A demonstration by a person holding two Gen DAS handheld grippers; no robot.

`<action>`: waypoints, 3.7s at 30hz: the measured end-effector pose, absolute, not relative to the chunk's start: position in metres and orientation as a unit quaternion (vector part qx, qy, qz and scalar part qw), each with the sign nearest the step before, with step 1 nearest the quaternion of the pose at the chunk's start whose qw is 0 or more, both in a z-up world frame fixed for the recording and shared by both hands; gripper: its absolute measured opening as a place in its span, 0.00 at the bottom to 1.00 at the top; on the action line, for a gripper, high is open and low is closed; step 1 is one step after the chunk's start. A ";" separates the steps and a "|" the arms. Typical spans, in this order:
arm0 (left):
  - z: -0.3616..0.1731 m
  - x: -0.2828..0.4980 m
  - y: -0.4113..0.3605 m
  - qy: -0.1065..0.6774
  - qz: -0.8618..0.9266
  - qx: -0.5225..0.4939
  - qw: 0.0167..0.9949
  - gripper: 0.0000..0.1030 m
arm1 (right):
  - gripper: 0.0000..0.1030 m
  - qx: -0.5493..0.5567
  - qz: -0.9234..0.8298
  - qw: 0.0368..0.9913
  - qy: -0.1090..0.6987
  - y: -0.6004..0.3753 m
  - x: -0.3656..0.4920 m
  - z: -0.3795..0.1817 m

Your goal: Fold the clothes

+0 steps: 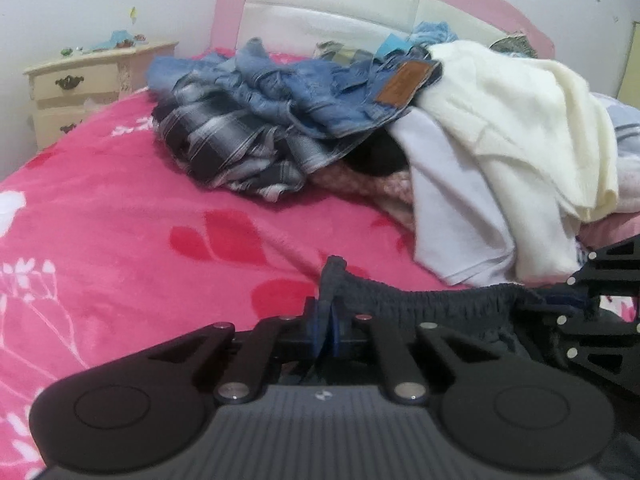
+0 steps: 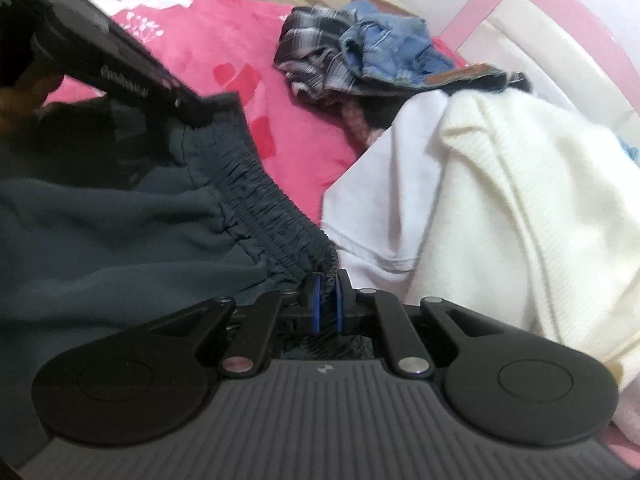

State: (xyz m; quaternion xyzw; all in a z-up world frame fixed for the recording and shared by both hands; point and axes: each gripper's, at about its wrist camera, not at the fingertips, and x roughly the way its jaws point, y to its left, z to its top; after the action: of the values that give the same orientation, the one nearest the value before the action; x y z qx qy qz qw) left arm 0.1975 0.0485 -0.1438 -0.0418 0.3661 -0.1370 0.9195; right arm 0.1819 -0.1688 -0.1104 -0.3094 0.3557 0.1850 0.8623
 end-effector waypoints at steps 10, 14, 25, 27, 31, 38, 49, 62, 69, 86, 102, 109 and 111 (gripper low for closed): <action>-0.143 0.200 0.067 0.336 -0.054 -0.083 0.937 0.23 | 0.08 -0.235 0.166 0.880 0.378 -0.176 0.205 -0.126; -0.127 0.184 0.049 0.317 -0.152 -0.077 0.933 0.24 | 0.11 -0.208 0.166 0.888 0.374 -0.183 0.205 -0.125; -0.157 0.202 -0.007 0.361 -0.204 0.011 0.910 0.26 | 0.43 -0.190 0.155 0.914 0.323 -0.246 0.122 -0.076; -0.157 0.204 -0.007 0.362 -0.203 0.009 0.910 0.26 | 0.43 -0.195 0.136 0.914 0.328 -0.268 0.109 -0.072; -0.157 0.205 -0.009 0.361 -0.198 0.022 0.911 0.25 | 0.40 -0.190 0.108 0.911 0.351 -0.296 0.115 -0.080; -0.159 0.205 -0.014 0.356 -0.193 0.033 0.914 0.25 | 0.40 -0.197 0.123 0.905 0.356 -0.295 0.142 -0.097; -0.160 0.205 -0.015 0.351 -0.195 0.041 0.915 0.25 | 0.39 -0.378 0.175 0.839 0.350 -0.252 0.144 -0.125; -0.160 0.203 -0.018 0.342 -0.205 0.065 0.915 0.26 | 0.07 -0.313 0.060 0.877 0.360 -0.285 0.172 -0.125; -0.161 0.202 -0.019 0.337 -0.209 0.077 0.915 0.26 | 0.09 -0.129 -0.007 0.911 0.392 -0.360 0.193 -0.133; -0.107 0.194 -0.003 0.313 -0.187 -0.004 0.931 0.55 | 0.16 0.183 -0.068 0.907 0.373 -0.454 -0.001 -0.019; -0.049 -0.008 0.022 0.393 -0.342 -0.044 0.852 0.61 | 0.31 0.208 -0.155 0.946 0.195 -0.454 -0.207 0.146; -0.058 -0.045 0.010 0.402 -0.446 -0.039 0.799 0.60 | 0.31 0.142 -0.307 0.929 0.152 -0.413 -0.313 0.228; -0.058 -0.046 0.005 0.396 -0.465 -0.033 0.791 0.60 | 0.36 0.105 -0.348 0.923 0.128 -0.391 -0.345 0.253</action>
State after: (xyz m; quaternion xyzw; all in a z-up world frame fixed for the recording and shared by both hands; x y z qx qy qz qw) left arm -0.0460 0.0048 -0.0576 -0.0329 0.3956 -0.4650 0.7913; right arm -0.3446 -0.3914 0.2526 0.1051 0.1277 -0.3480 0.9228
